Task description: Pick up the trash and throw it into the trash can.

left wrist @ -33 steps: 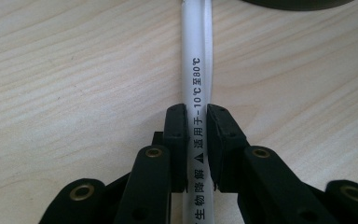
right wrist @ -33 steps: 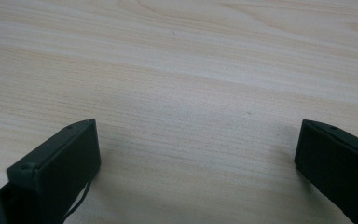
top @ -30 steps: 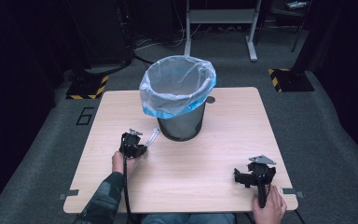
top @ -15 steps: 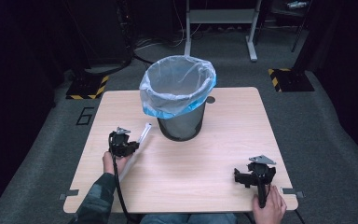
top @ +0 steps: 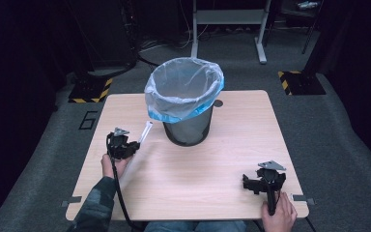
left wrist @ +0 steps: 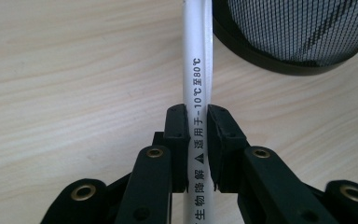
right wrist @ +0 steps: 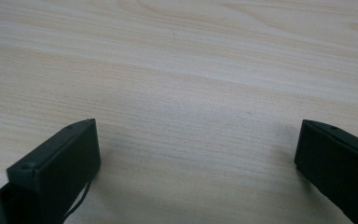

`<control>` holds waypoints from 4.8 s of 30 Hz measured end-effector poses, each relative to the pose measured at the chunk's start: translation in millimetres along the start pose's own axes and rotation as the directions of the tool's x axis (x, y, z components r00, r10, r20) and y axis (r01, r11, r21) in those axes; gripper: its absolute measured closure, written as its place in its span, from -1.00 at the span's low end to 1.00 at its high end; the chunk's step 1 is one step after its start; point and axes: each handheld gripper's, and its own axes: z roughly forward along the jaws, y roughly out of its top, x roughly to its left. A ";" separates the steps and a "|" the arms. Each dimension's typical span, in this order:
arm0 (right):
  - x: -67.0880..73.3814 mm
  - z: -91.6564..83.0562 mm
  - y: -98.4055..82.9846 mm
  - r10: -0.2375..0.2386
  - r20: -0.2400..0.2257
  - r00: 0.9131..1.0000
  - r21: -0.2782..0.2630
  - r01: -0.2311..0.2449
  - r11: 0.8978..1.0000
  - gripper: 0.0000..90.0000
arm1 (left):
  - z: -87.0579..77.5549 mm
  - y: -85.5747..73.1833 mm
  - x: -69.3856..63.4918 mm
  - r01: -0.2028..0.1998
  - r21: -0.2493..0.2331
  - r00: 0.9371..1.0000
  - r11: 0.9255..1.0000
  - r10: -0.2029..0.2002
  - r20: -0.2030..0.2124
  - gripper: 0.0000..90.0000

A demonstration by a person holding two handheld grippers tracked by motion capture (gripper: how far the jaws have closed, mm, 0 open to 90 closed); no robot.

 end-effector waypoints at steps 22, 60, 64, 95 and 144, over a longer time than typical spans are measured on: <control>-0.1 0.0 -0.1 -0.002 0.000 1.000 0.001 0.002 1.000 -1.00 | -26.0 35.5 25.6 0.052 -0.089 0.998 0.995 -0.054 -0.027 0.75; -0.1 0.0 0.0 -0.001 0.000 1.000 0.000 0.001 1.000 -1.00 | -67.1 114.4 34.2 0.024 -0.250 0.998 0.968 -0.039 -0.054 0.75; -0.1 -0.1 0.0 -0.001 0.000 1.000 -0.001 0.001 1.000 -1.00 | -69.5 122.0 32.9 0.021 -0.255 0.998 0.967 -0.036 -0.054 0.75; -0.2 -0.1 -0.1 -0.003 0.001 1.000 0.000 0.003 1.000 -1.00 | -90.5 195.4 -16.9 -0.106 -0.311 0.994 0.945 0.098 -0.041 0.75; 0.1 -0.2 0.1 0.002 -0.001 1.000 0.000 -0.002 1.000 -1.00 | -64.0 285.8 -108.3 -0.213 -0.395 0.968 0.894 0.248 0.040 0.75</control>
